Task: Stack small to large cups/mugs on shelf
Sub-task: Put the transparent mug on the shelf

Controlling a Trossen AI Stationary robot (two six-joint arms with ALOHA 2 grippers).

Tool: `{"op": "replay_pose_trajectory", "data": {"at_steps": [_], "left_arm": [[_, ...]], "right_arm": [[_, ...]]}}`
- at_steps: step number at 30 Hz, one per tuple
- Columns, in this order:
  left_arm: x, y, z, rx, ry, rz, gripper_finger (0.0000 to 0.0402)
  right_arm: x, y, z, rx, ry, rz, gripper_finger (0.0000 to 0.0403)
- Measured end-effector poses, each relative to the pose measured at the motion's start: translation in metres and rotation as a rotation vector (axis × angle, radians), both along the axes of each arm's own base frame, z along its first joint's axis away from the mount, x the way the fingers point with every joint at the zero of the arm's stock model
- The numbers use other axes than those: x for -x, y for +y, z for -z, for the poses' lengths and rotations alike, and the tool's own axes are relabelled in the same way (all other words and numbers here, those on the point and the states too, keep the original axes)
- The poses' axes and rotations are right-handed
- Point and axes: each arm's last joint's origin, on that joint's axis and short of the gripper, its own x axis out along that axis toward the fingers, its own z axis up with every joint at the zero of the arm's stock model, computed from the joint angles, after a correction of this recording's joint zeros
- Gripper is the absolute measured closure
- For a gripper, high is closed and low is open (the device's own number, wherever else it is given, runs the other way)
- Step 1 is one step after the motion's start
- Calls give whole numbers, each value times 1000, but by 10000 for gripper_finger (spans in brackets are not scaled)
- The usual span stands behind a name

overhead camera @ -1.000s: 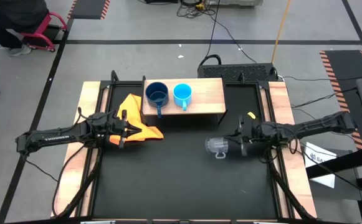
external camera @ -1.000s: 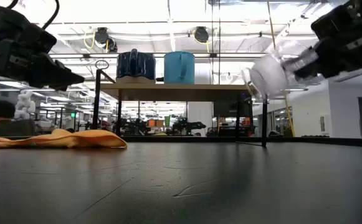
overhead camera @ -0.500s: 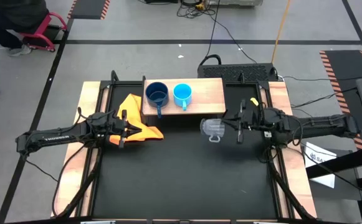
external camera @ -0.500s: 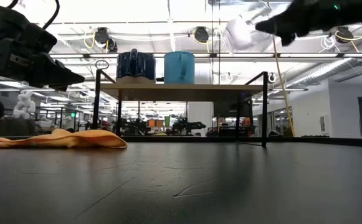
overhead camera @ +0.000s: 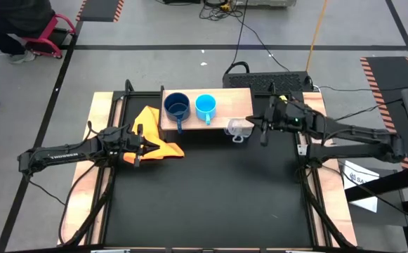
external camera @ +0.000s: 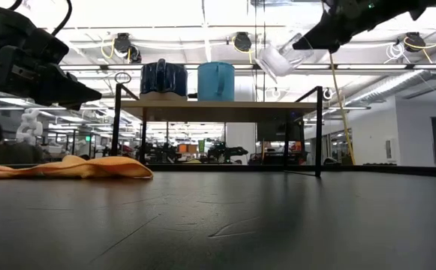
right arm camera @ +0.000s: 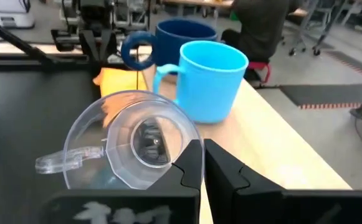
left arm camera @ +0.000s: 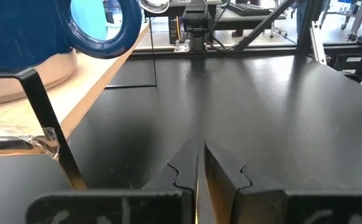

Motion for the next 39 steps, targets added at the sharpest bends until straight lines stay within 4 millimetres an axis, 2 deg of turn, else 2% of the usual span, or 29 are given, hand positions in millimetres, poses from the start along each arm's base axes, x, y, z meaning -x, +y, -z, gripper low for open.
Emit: {"op": "replay_pose_trajectory", "data": {"at_steps": [6, 13, 18, 29, 39], "left_arm": [[0, 0, 0, -8, 0, 1, 371], [0, 0, 0, 9, 0, -1, 371], [0, 0, 0, 4, 1, 0, 371], [0, 0, 0, -6, 7, 2, 371], [0, 0, 2, 5, 18, 0, 371]], "right_arm": [[4, -15, -17, 17, 50, 31, 403], [9, -32, -54, 37, 62, 30, 403], [5, -48, -69, 0, 74, -6, 403], [-21, -98, -80, -77, 111, -59, 403], [-28, -121, -92, -71, 258, -65, 403]]}}
